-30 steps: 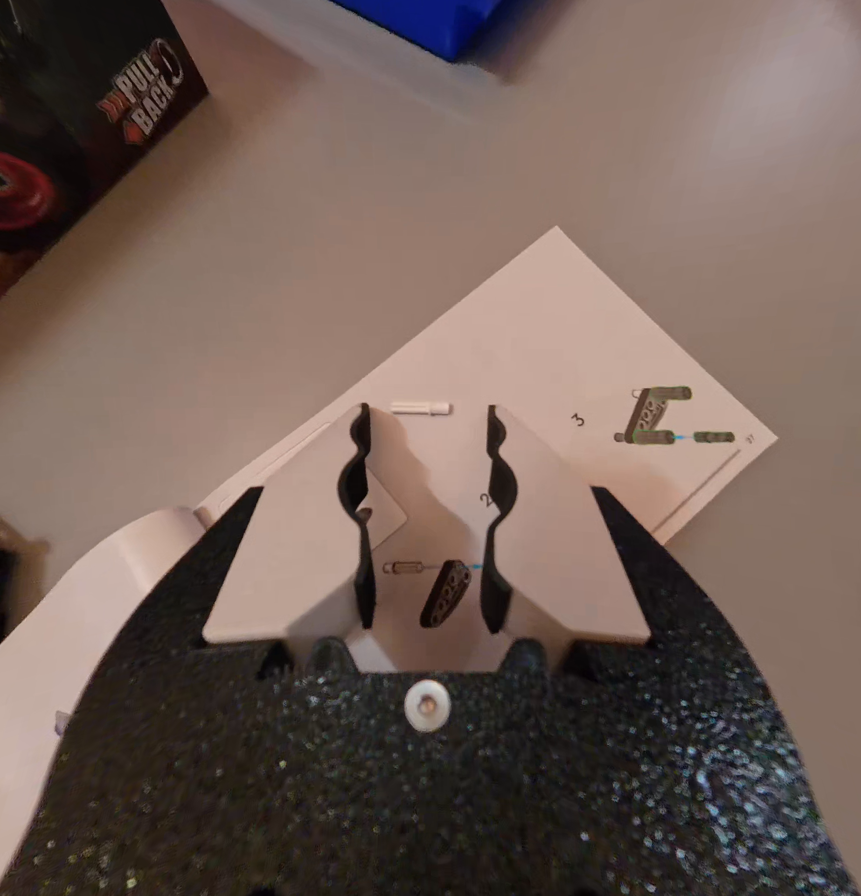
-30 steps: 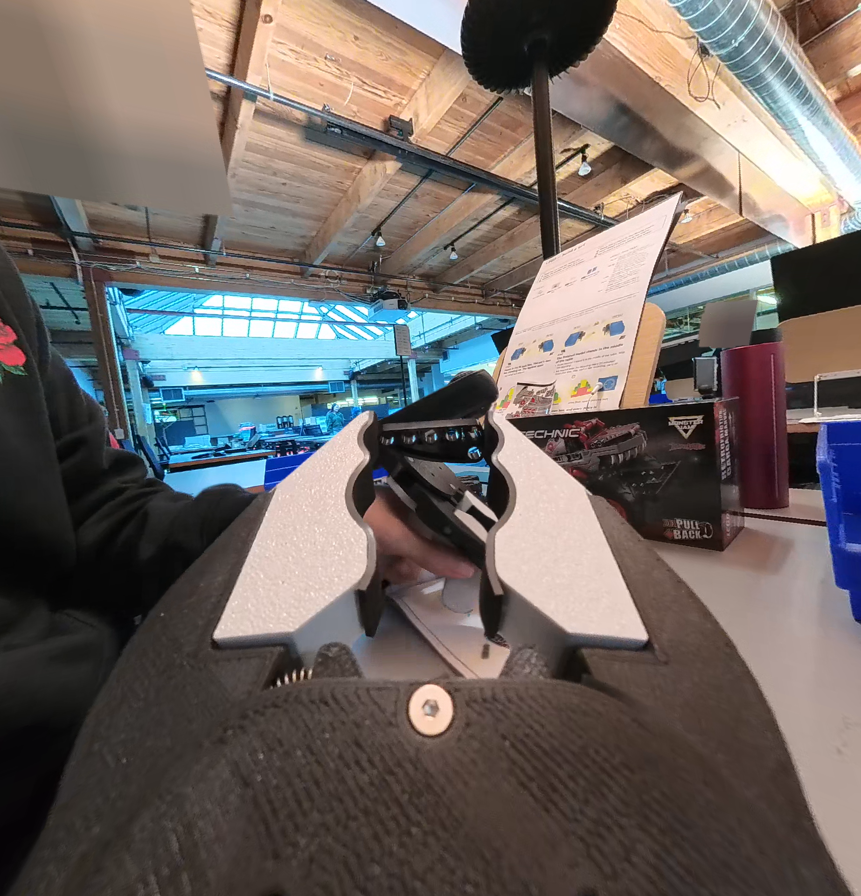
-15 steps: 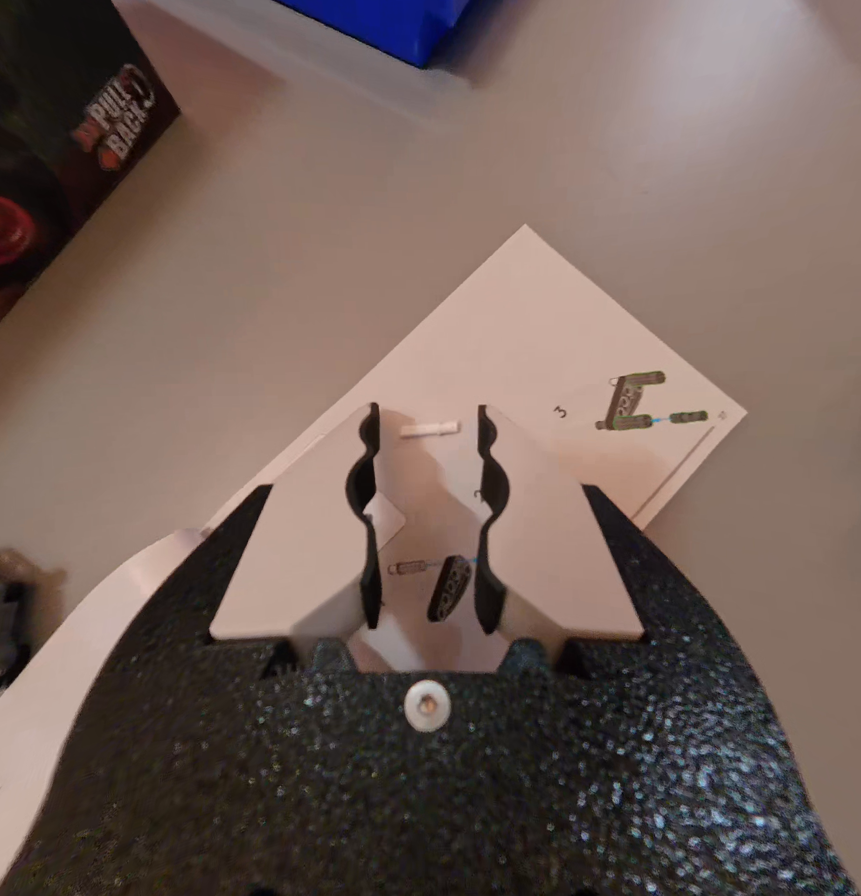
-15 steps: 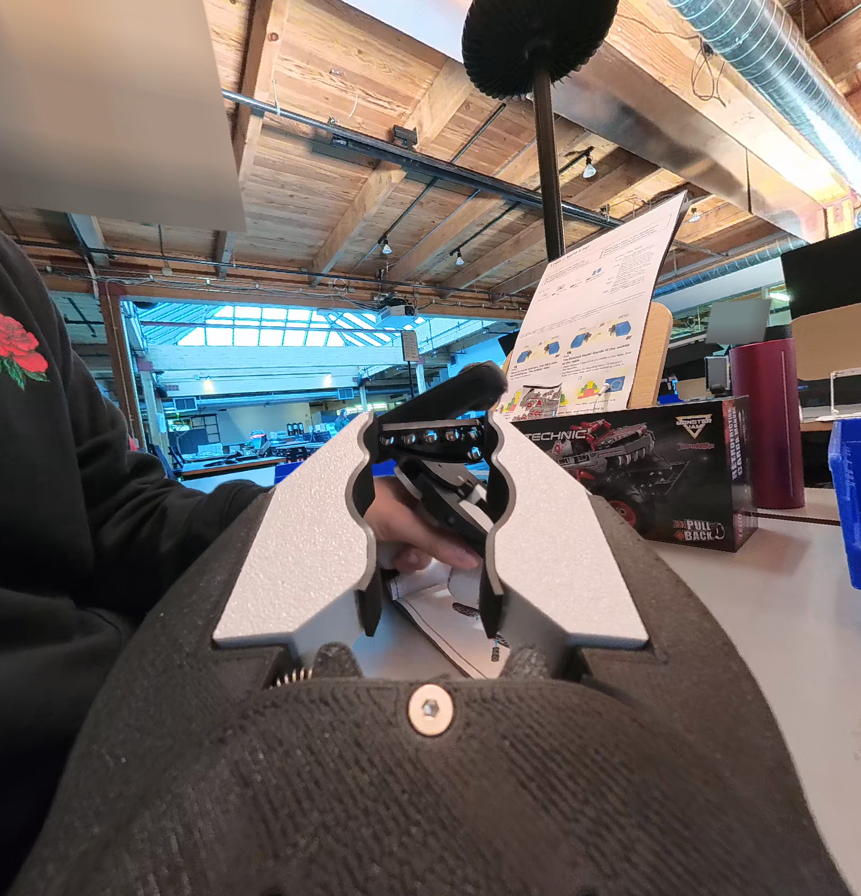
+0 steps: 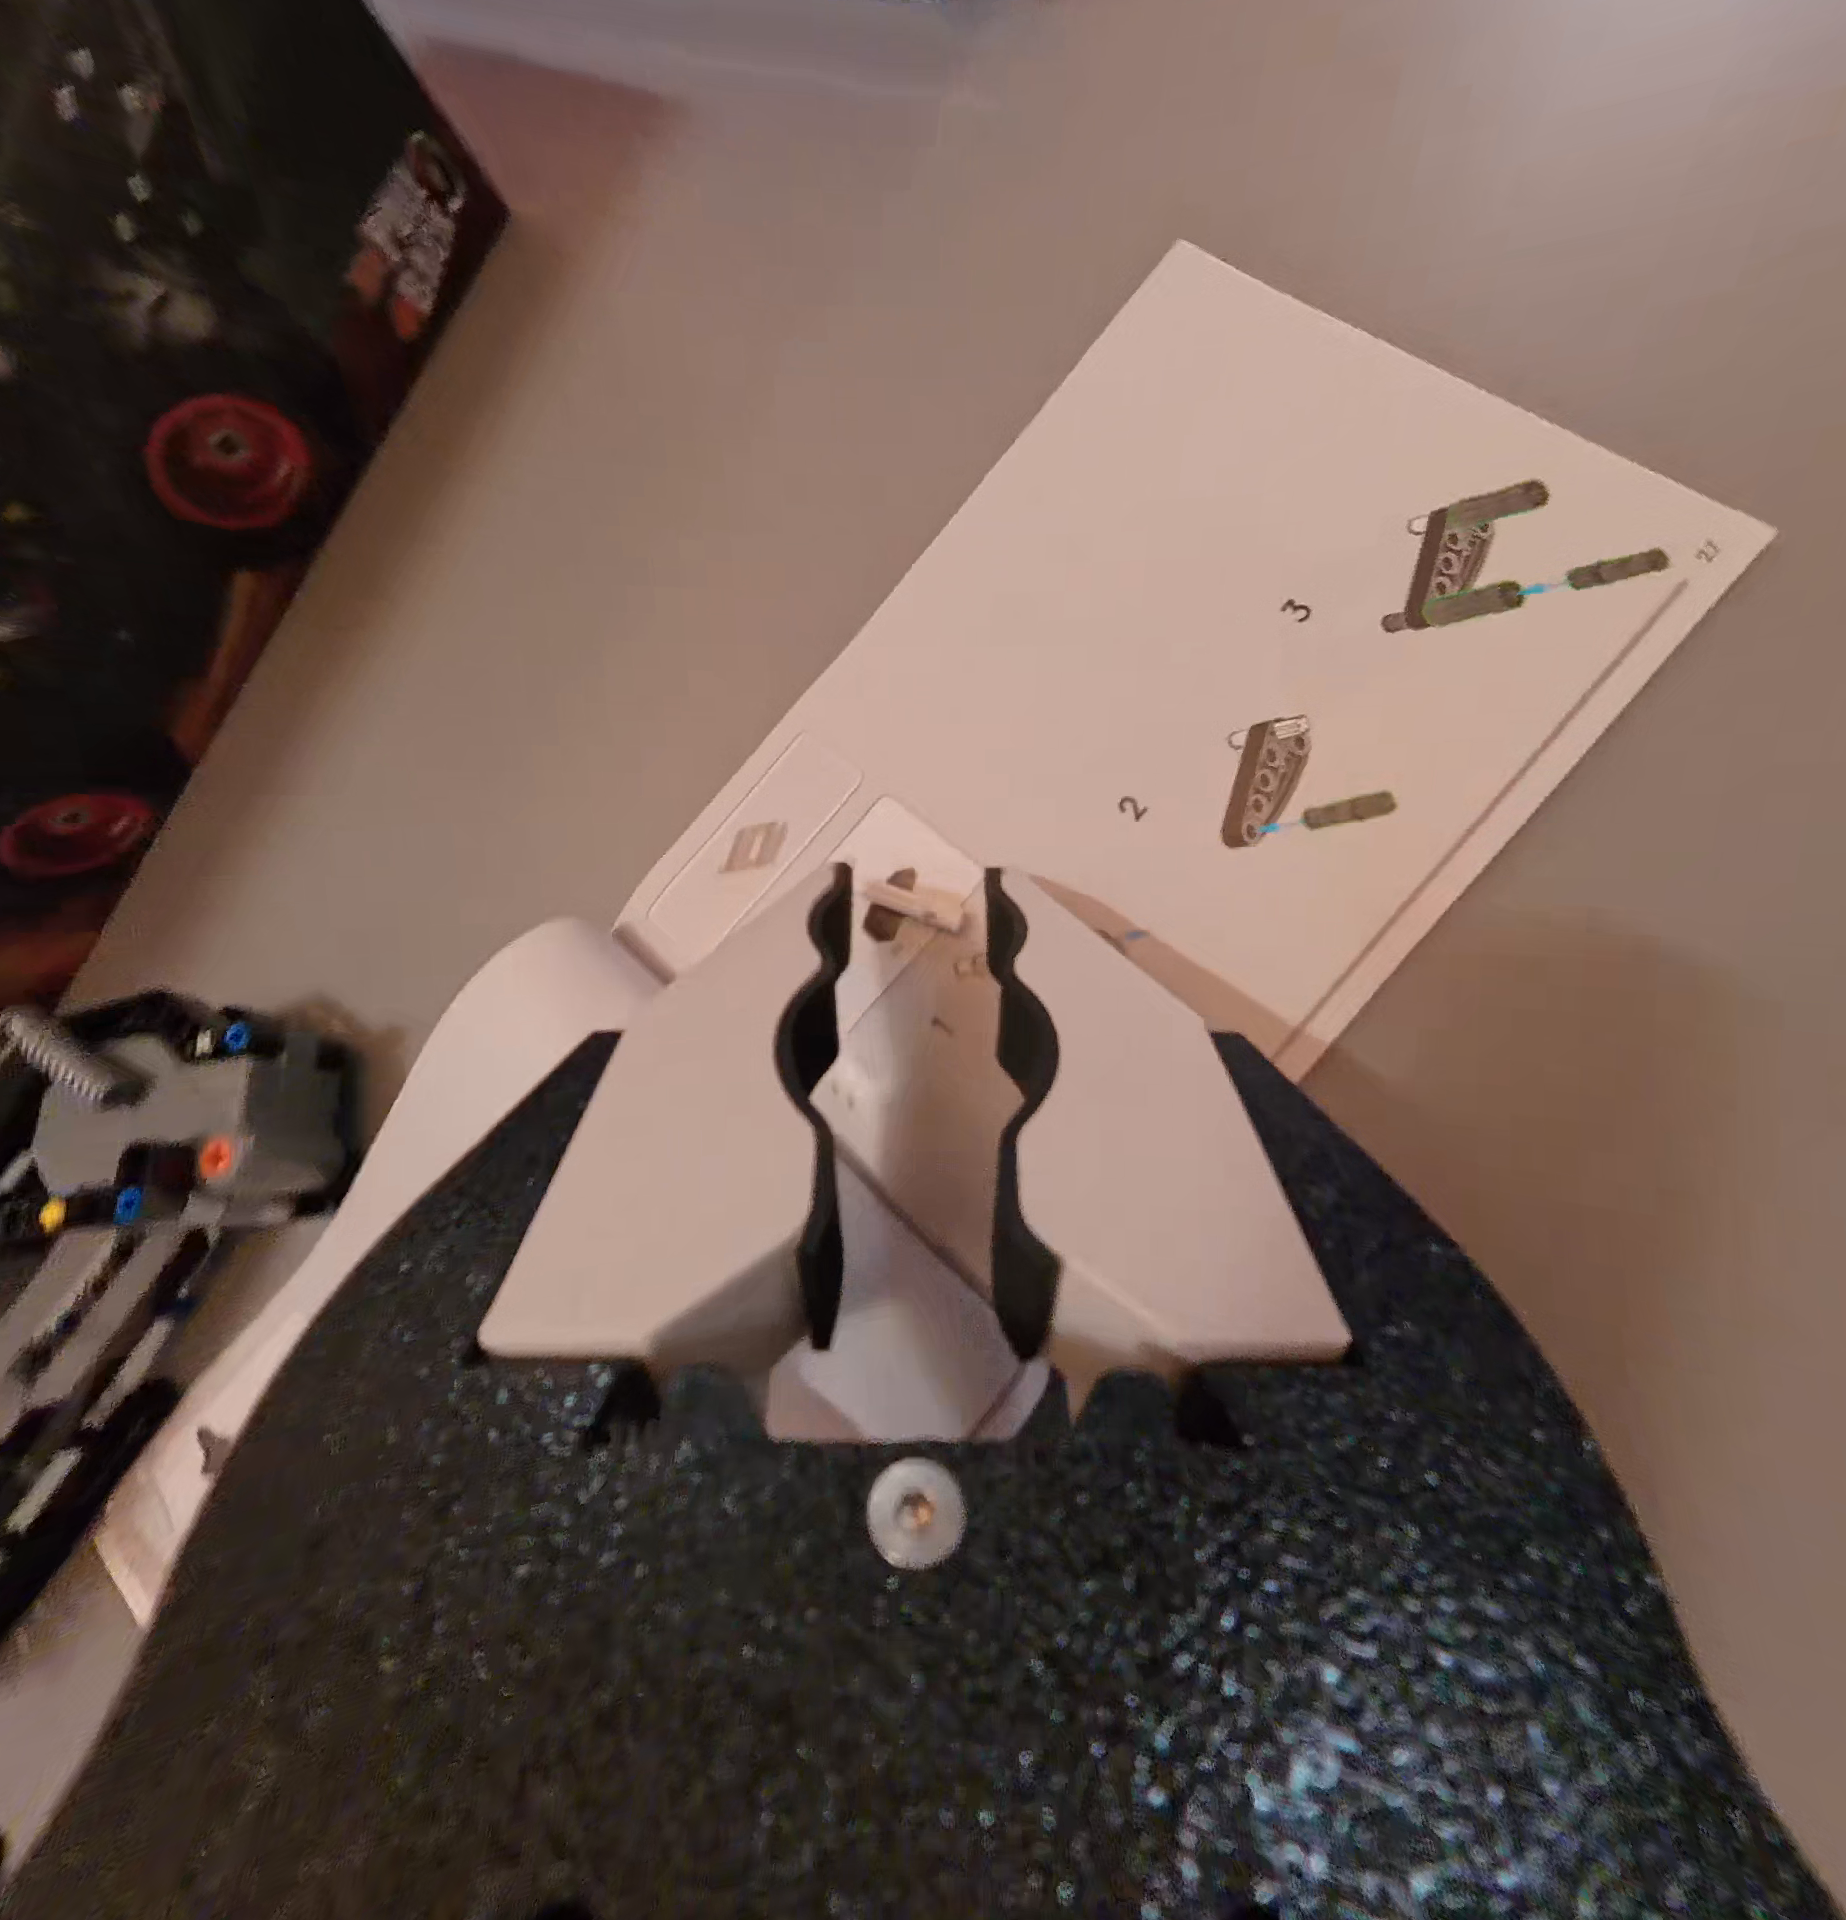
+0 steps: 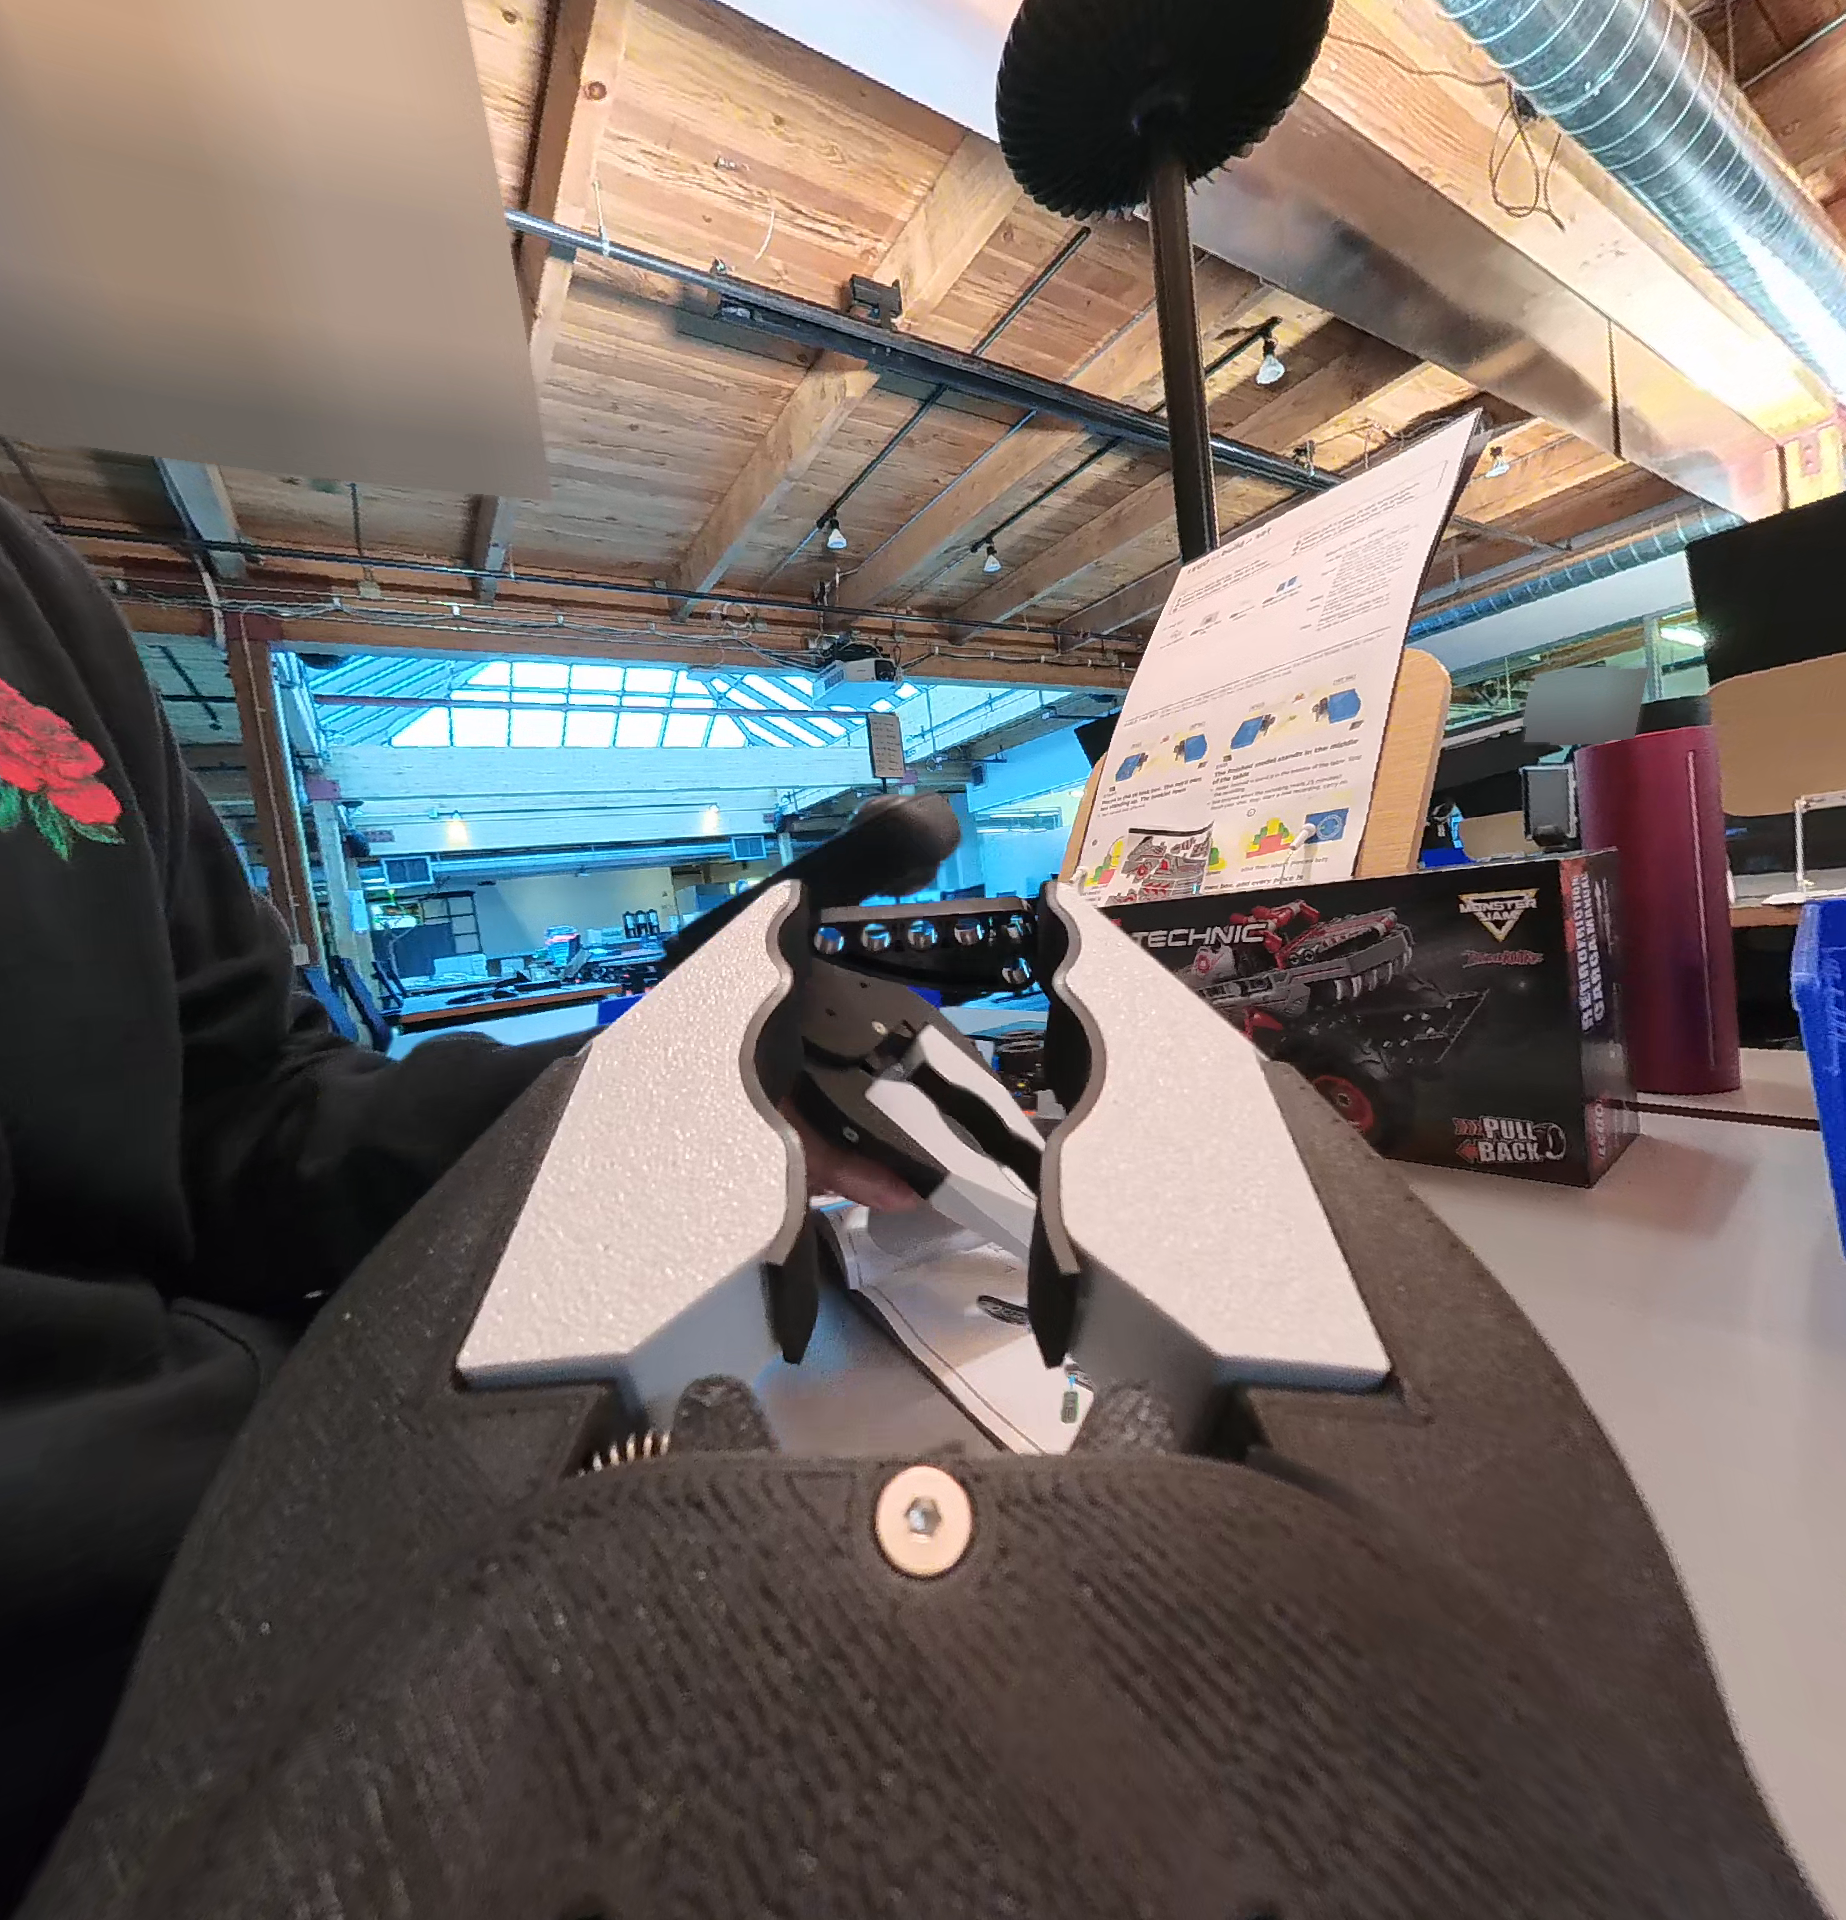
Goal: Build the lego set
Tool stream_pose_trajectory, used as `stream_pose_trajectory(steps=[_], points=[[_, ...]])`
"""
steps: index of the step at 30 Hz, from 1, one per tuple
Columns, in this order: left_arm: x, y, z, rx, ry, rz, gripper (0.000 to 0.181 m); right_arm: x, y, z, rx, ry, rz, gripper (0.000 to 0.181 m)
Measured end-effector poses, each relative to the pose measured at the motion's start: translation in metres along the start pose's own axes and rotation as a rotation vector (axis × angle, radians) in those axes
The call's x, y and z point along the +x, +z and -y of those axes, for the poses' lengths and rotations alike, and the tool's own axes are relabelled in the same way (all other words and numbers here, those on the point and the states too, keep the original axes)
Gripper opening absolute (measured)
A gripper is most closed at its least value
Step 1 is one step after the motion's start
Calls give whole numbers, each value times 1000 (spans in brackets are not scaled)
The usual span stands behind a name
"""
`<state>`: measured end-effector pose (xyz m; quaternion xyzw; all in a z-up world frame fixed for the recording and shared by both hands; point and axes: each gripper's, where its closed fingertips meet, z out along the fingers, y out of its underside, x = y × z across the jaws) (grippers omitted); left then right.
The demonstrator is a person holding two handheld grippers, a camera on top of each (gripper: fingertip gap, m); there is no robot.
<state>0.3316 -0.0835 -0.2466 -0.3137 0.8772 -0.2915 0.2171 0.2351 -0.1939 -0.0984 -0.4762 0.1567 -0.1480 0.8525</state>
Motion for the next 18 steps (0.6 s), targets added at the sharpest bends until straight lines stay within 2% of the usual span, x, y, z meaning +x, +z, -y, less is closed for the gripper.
stream_pose_trajectory(steps=[5, 11, 15, 18], points=[[-3, -8, -4, 24, -114, 30, 38, 0, 0, 0, 2, 0, 0, 41], [0, 5, -6, -22, -161, 7, 33, -1, 0, 0, 1, 2, 2, 40], [5, 11, 12, 13, -236, -43, 34, -1, 0, 0, 1, 4, 3, 41], [12, 17, 16, -19, -219, -62, 38, -1, 0, 0, 2, 5, 4, 41]])
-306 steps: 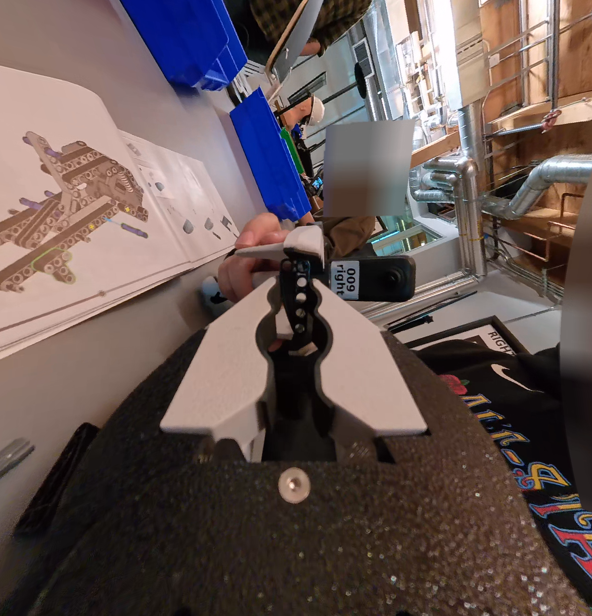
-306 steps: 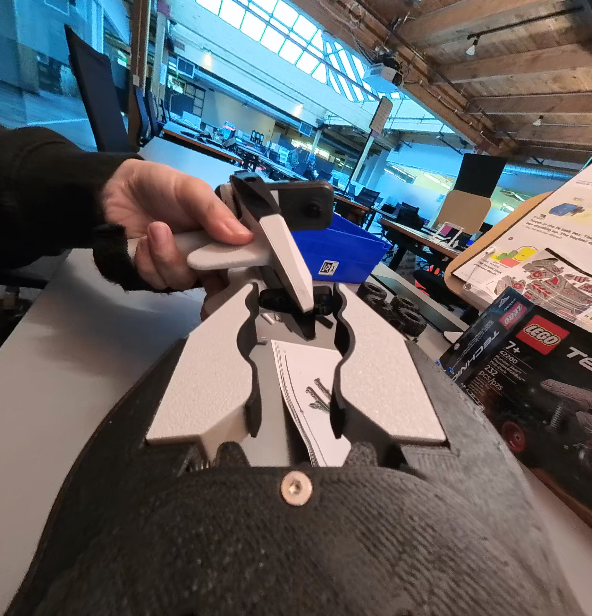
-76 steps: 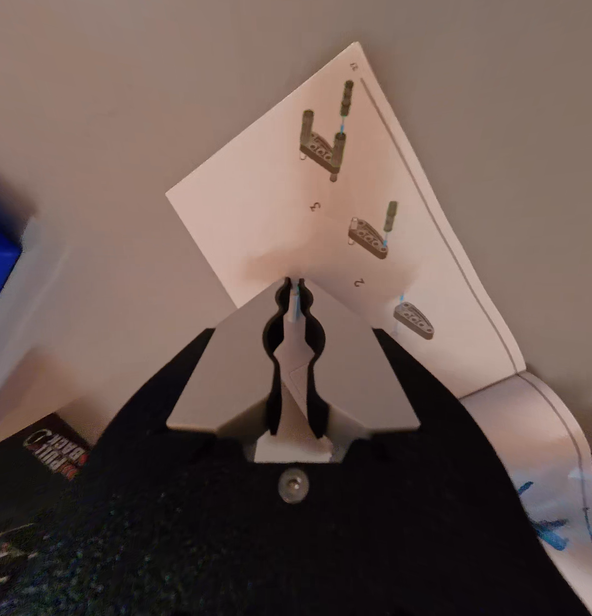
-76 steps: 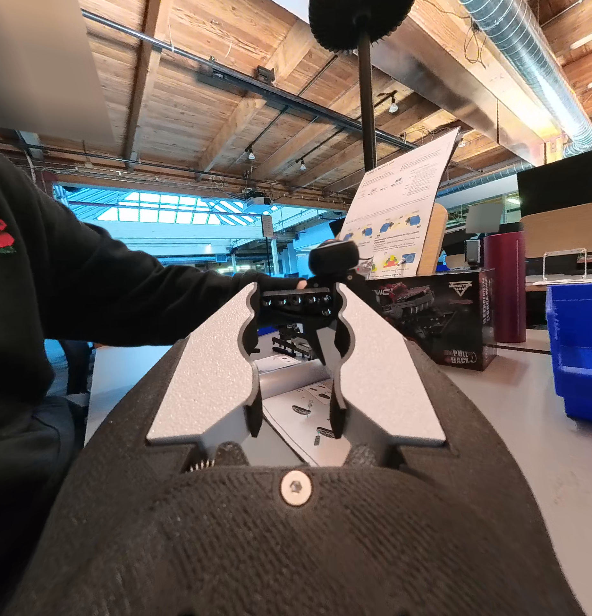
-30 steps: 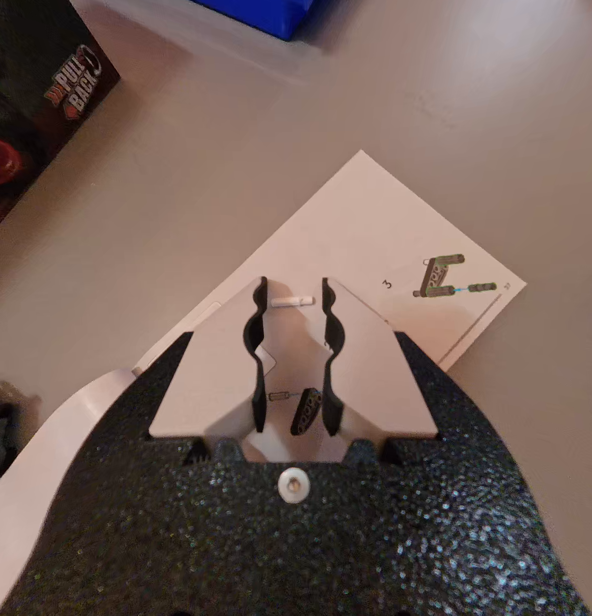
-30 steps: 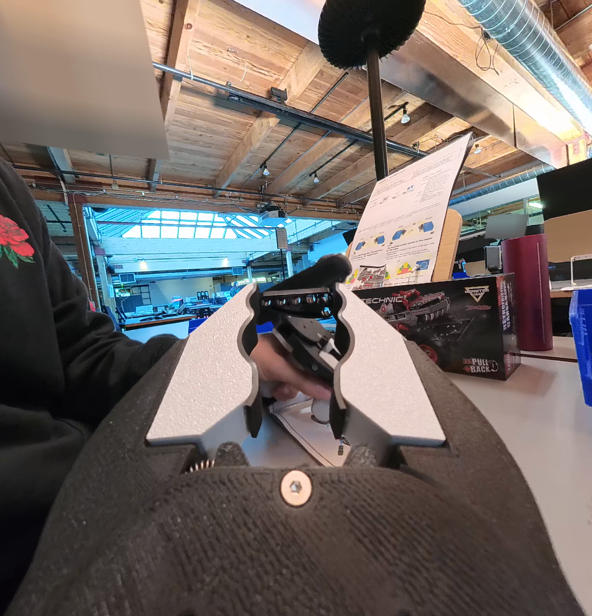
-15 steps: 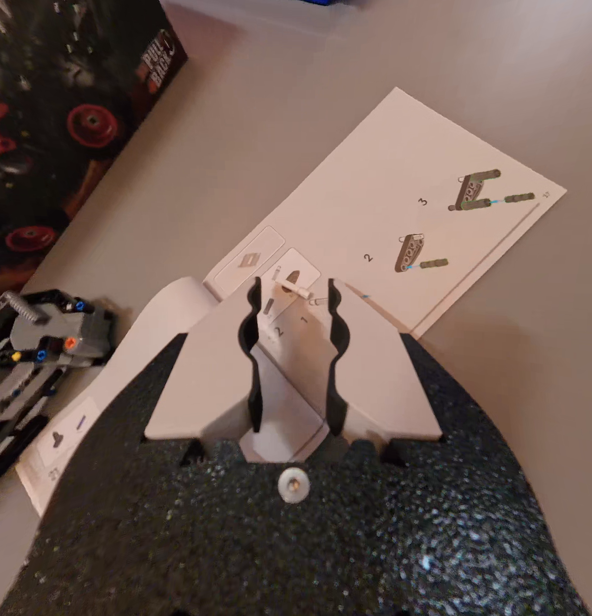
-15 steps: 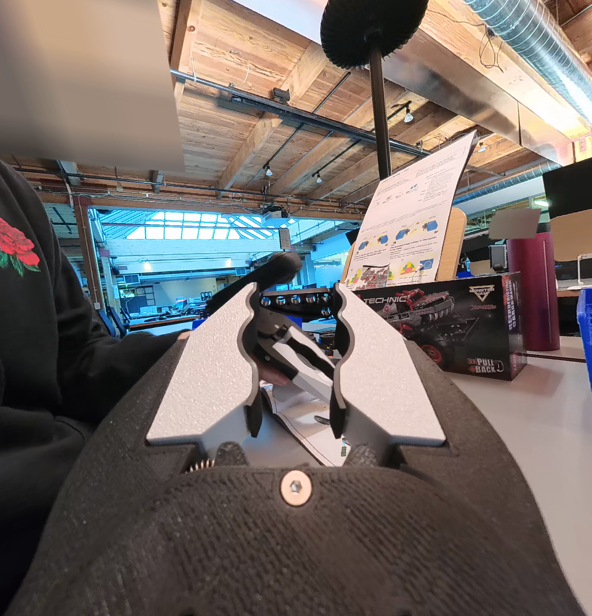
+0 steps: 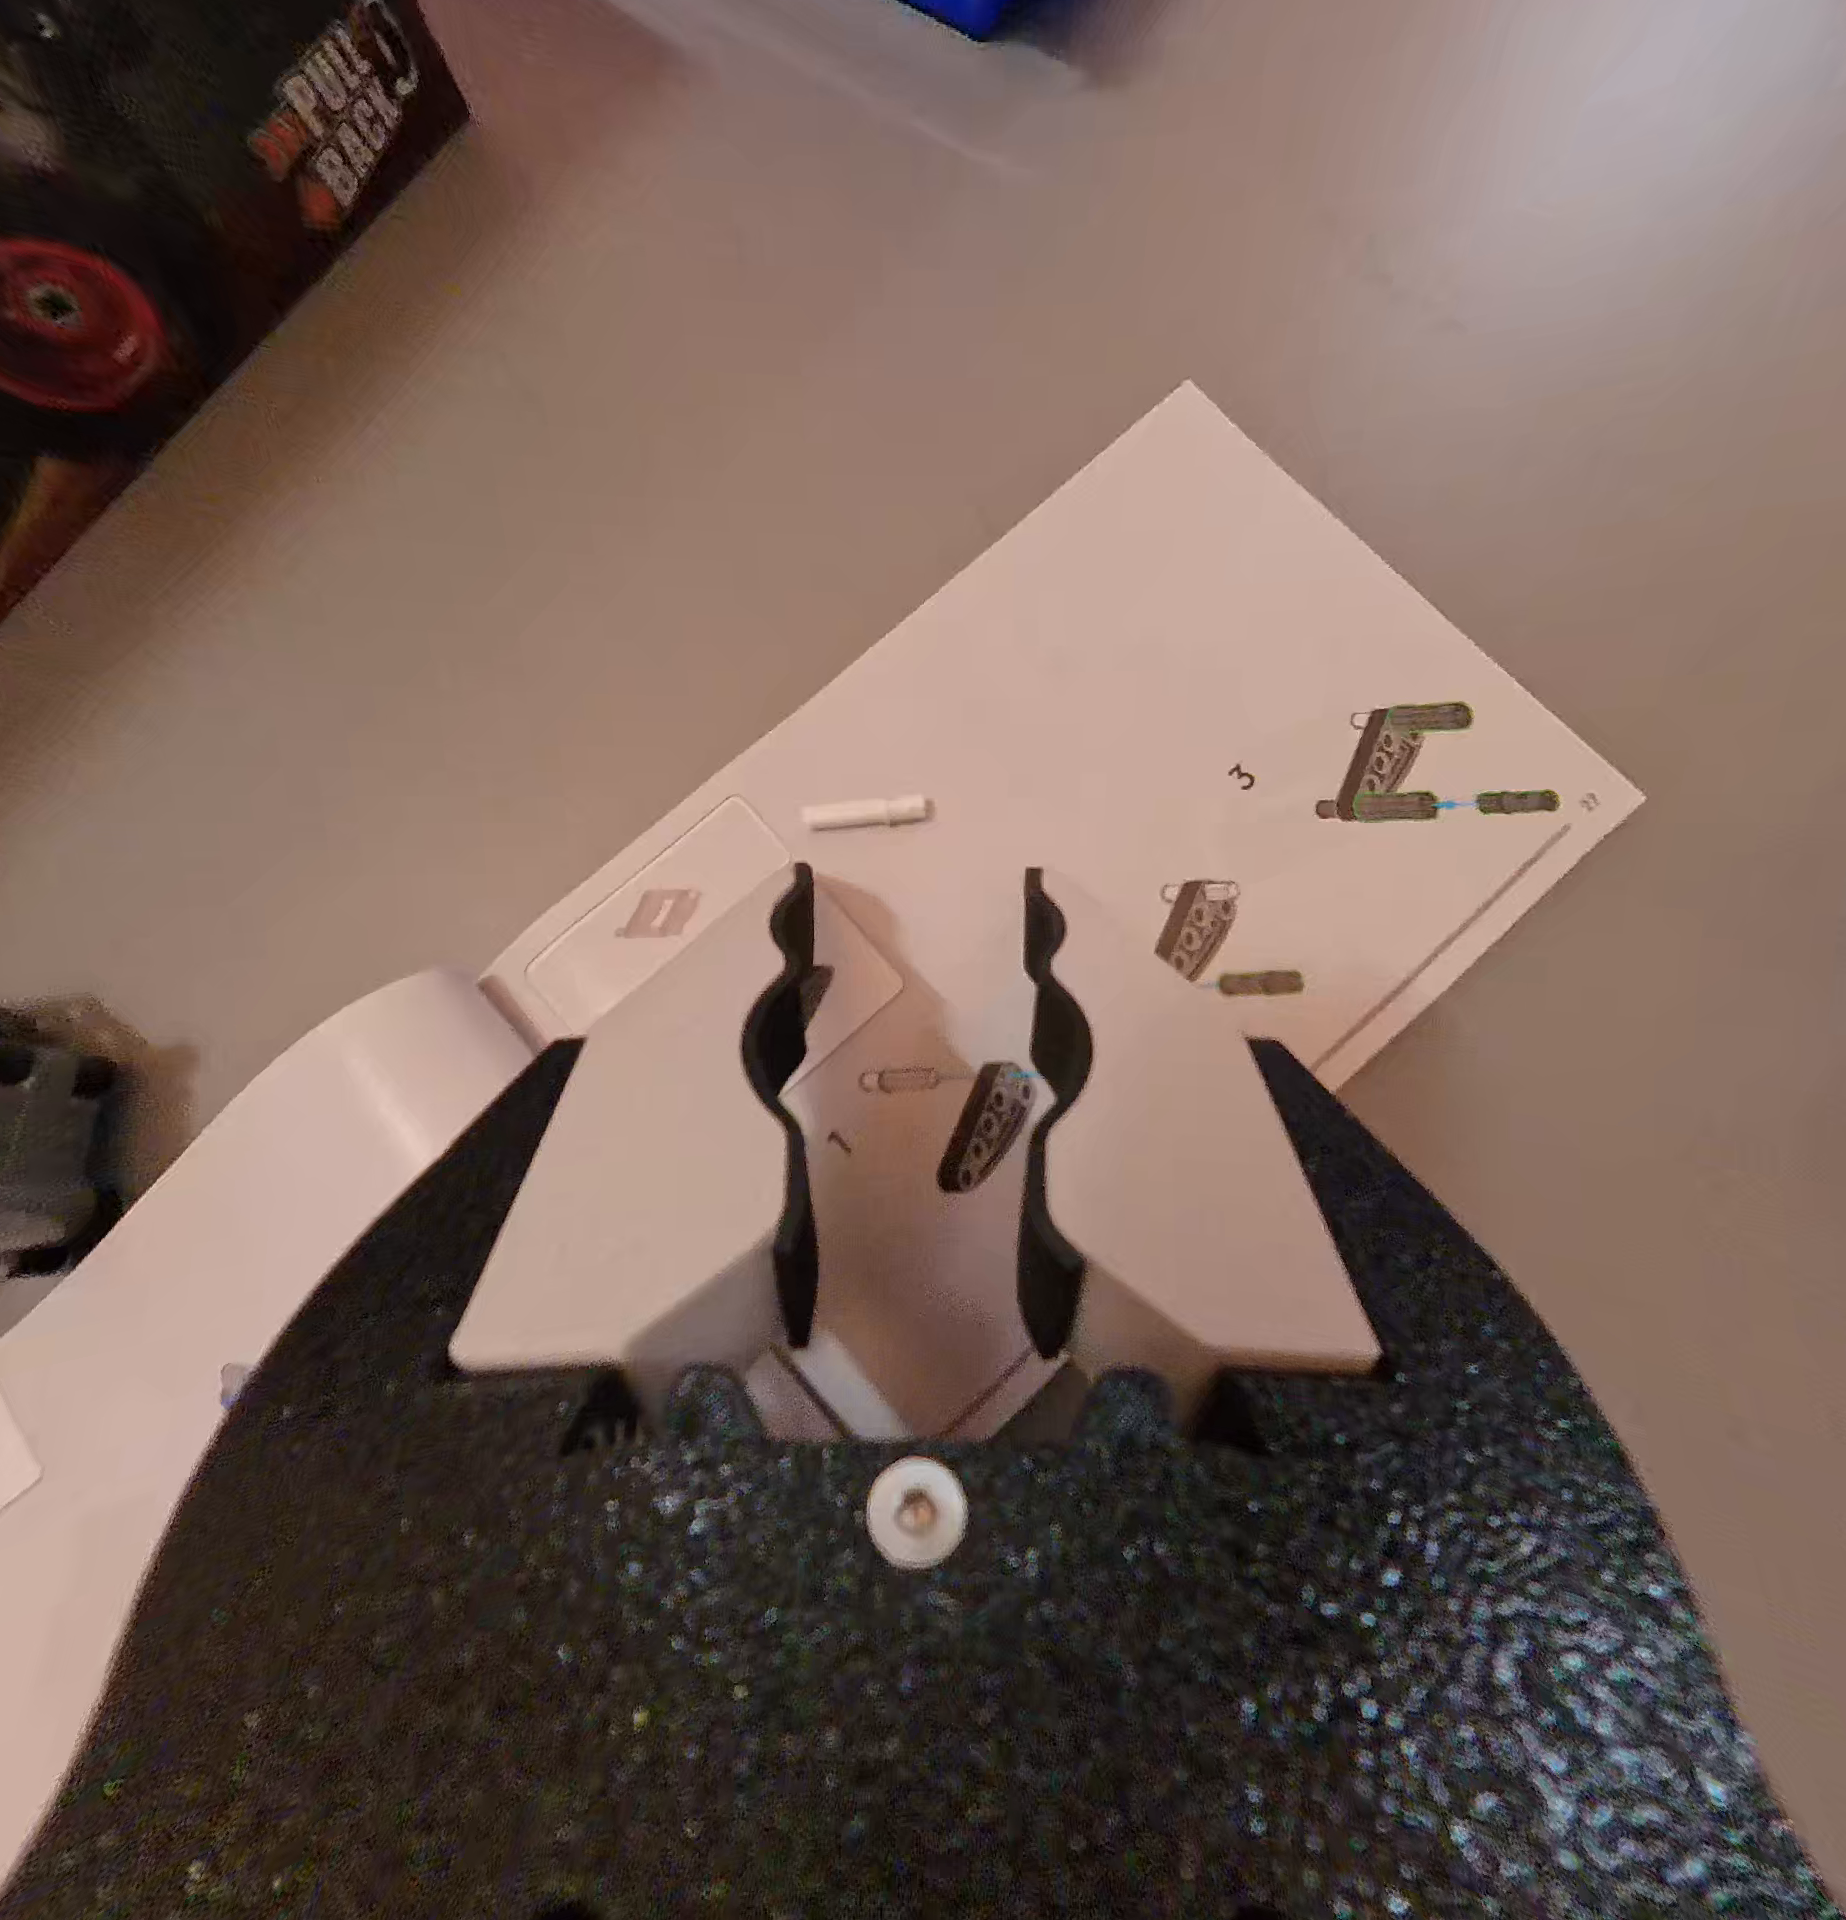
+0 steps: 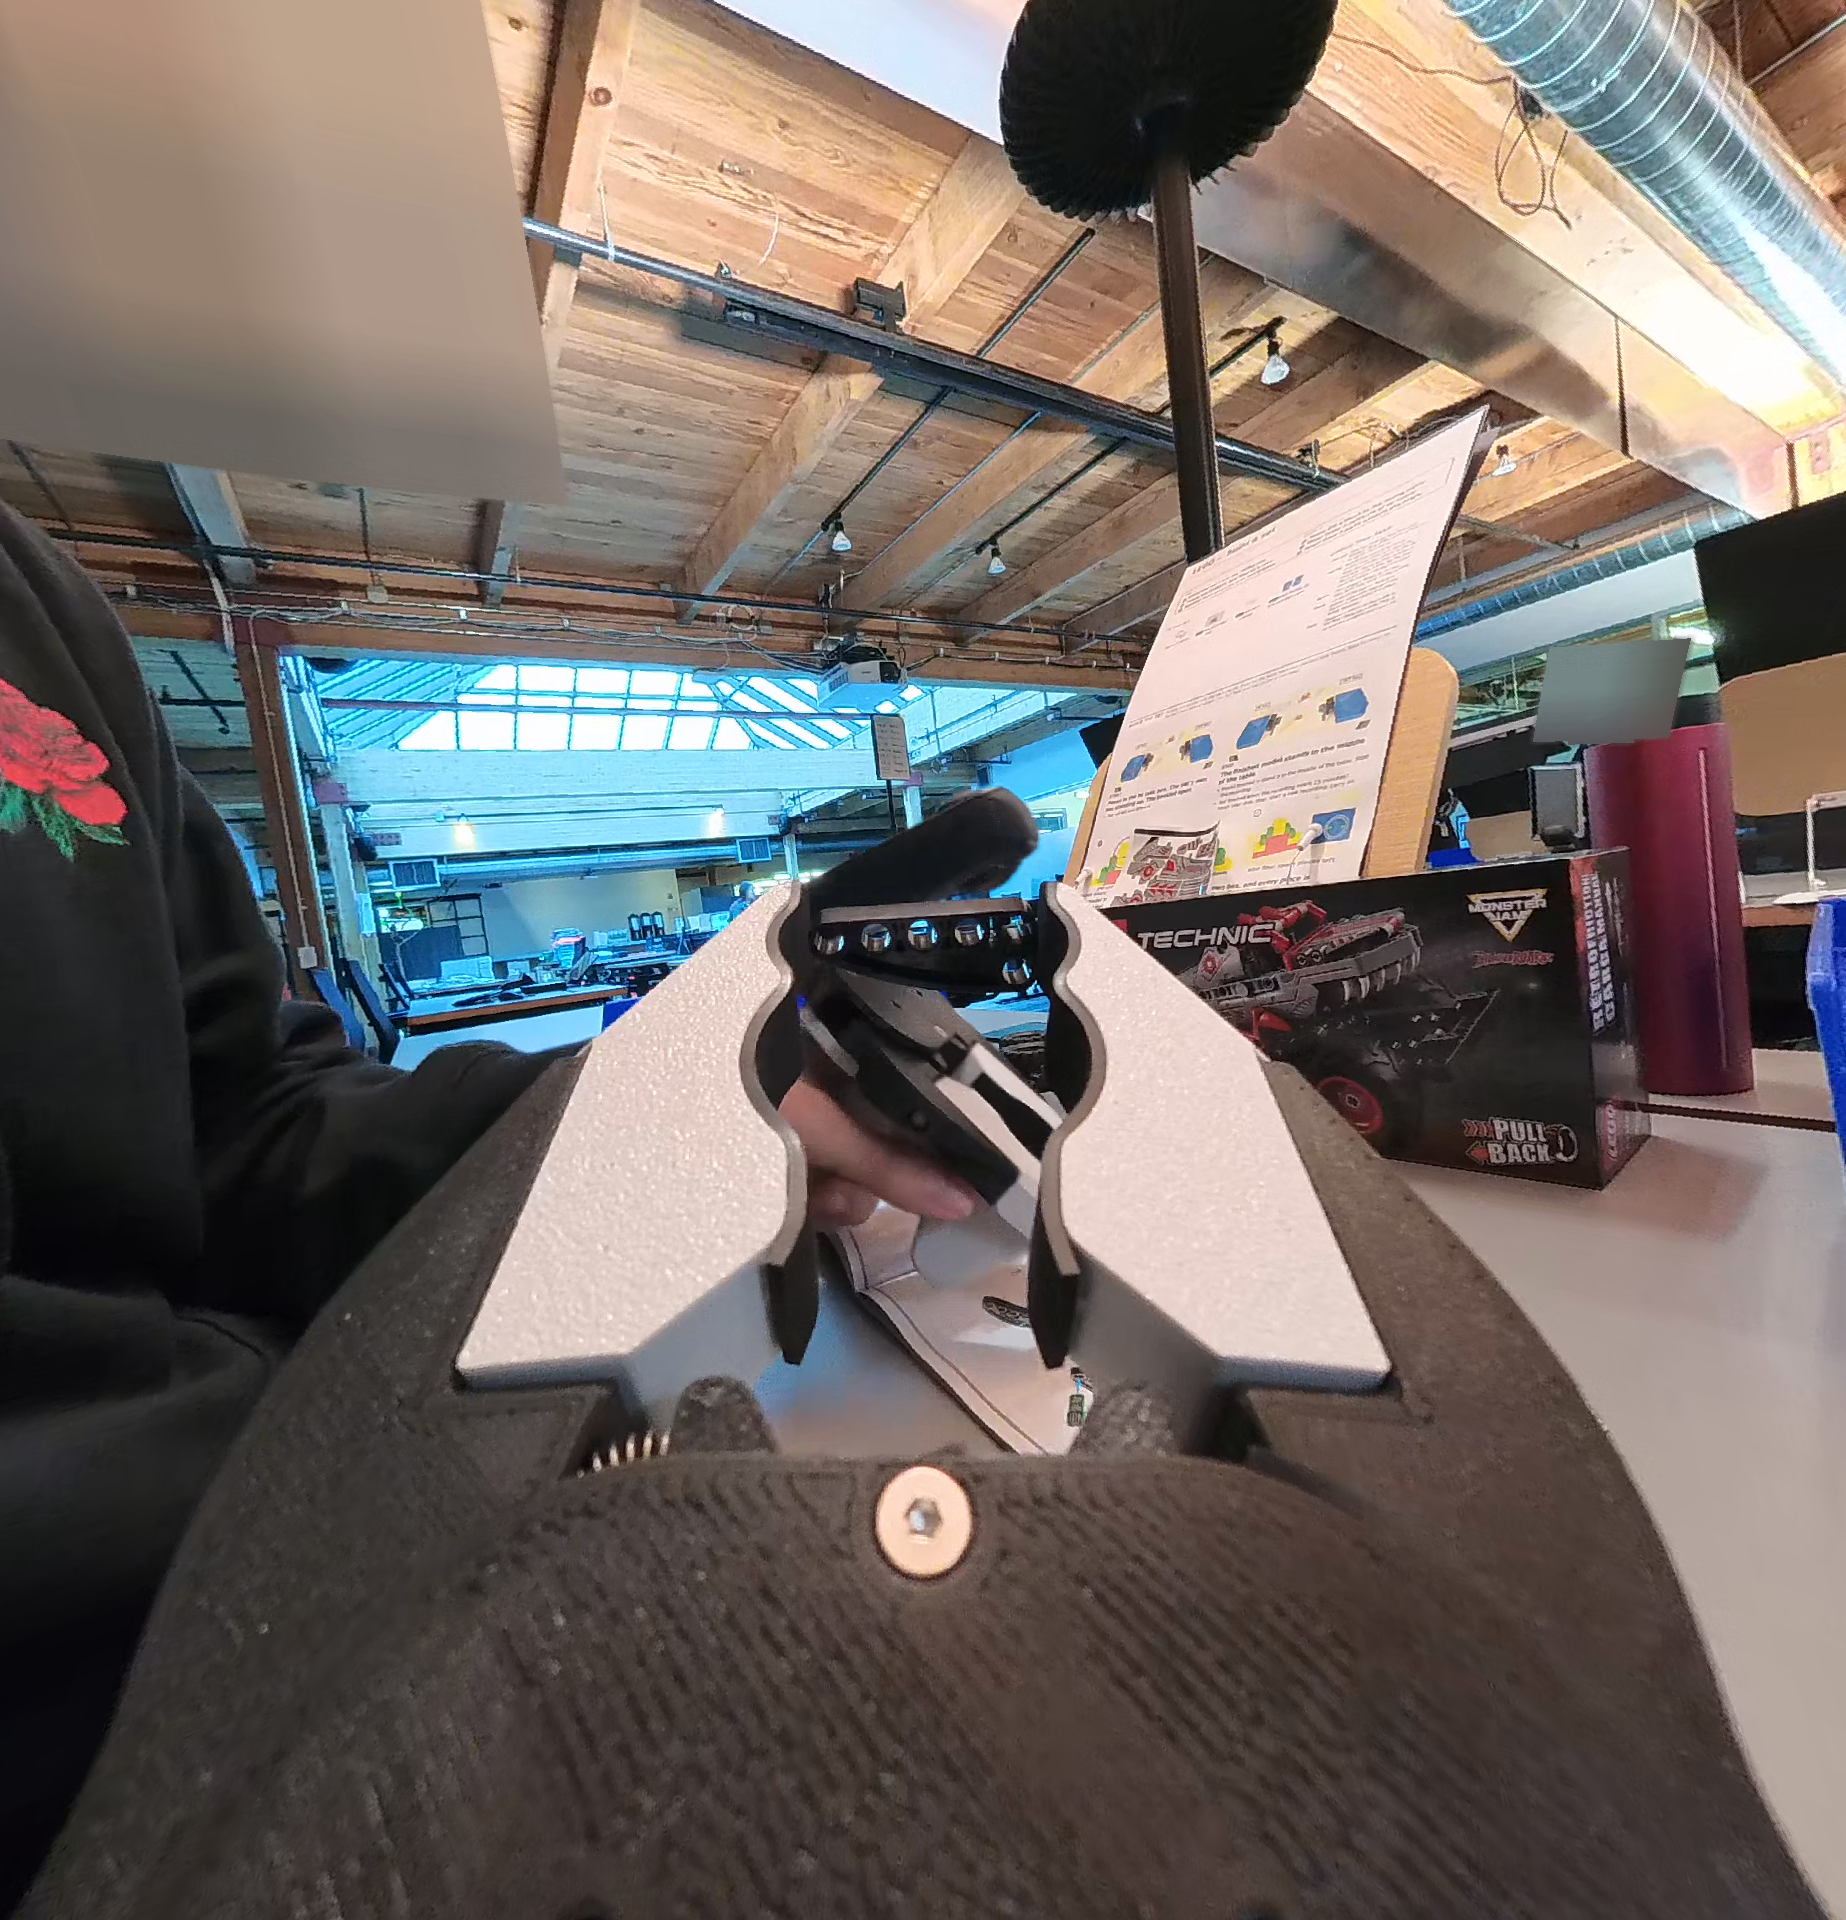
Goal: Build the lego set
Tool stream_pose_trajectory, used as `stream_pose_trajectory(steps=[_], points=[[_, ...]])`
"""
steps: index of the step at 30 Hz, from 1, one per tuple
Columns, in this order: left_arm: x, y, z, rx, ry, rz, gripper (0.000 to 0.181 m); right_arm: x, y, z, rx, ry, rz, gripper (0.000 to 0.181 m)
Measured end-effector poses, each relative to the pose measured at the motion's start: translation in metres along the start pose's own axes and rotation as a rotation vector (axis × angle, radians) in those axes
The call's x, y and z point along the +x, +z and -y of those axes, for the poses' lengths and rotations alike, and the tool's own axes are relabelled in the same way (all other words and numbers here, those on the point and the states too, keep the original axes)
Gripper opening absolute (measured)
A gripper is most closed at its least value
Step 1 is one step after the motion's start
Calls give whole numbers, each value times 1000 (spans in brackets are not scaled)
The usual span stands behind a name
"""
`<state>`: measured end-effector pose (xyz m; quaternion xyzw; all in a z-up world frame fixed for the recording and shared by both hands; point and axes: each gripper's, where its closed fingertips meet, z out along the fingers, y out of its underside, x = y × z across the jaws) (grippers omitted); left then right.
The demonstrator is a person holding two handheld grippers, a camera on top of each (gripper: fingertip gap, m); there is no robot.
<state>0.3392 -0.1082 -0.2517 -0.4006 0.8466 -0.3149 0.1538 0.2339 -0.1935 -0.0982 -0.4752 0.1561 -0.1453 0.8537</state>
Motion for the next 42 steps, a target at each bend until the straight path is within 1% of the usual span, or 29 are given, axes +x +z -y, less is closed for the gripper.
stream_pose_trajectory(steps=[3, 5, 6, 8, 10, 11, 12, 13, 15, 16, 17, 19, 21, 22, 23, 25, 26, 27, 28, 30, 32, 34, 36, 38, 40, 42], points=[[4, 7, 1, -8, 22, 8, 37, 0, 0, 0, 0, 0, 1, 41], [8, 8, 9, 12, 77, -21, 36, 0, 0, 0, 1, 2, 1, 41], [7, 7, 12, 2, 162, -29, 34, 0, 0, 0, 2, 3, 2, 41], [-6, 3, 16, -48, 420, -11, 37, 0, 0, 0, 2, 5, 4, 41], [-21, 4, 30, -55, 650, -21, 41, 0, 0, 0, 2, 6, 5, 41], [-28, 7, 41, -30, 718, -38, 34, 0, 0, 0, 2, 7, 5, 41], [-31, 11, 48, -16, 752, -88, 28, 0, 0, 0, 2, 9, 4, 41], [-33, 16, 50, -29, 743, -155, 28, 1, 0, 0, 2, 10, 4, 41], [-23, 21, 45, -106, 647, -350, 27, 0, 0, 0, 3, 9, 3, 41], [-19, 24, 44, -136, 596, -413, 26, 1, -1, 1, 5, 8, 2, 41], [-23, 30, 44, -161, 567, -396, 22, 0, -1, 1, 6, 7, 2, 41], [-37, 44, 47, -158, 594, -300, 14, 0, -1, 1, 5, 6, 2, 41], [-42, 51, 44, -163, 620, -240, 2, 0, -1, 0, 4, 6, 4, 41], [-43, 50, 43, -166, 636, -226, 2, 0, -1, 0, 4, 9, 5, 41], [-43, 49, 42, -164, 669, -216, 2, 1, -1, 1, 6, 11, 4, 41], [-47, 38, 45, -112, 738, -171, 2, 0, -1, 1, 5, 10, 6, 41], [-45, 27, 46, -83, 753, -178, 2, 0, -1, 0, 4, 8, 4, 41], [-39, 12, 43, -53, 757, -224, 2, 0, -1, 0, 4, 4, 2, 41], [-31, -5, 35, -31, 762, -295, 2, 0, -1, 0, 4, 0, 1, 41], [-17, -41, 7, -23, 805, -434, 2, 0, 0, 0, 2, 1, 2, 41], [-10, -74, -32, -33, 871, -534, 2, 0, 0, 0, 2, 4, 3, 41], [-7, -102, -73, -66, 905, -597, 2, 0, 0, 0, 1, 4, 3, 41], [-10, -118, -108, -91, 925, -592, 2, 0, 0, 0, 1, 5, 3, 41], [-25, -124, -138, -149, 946, -517, 2, 1, 0, 0, 0, 5, 2, 41], [-37, -128, -157, -185, 932, -458, 2, 0, 1, -1, -1, 8, 4, 41], [-47, -131, -165, -172, 876, -420, 3, -1, 3, -2, -4, 10, 8, 41]])
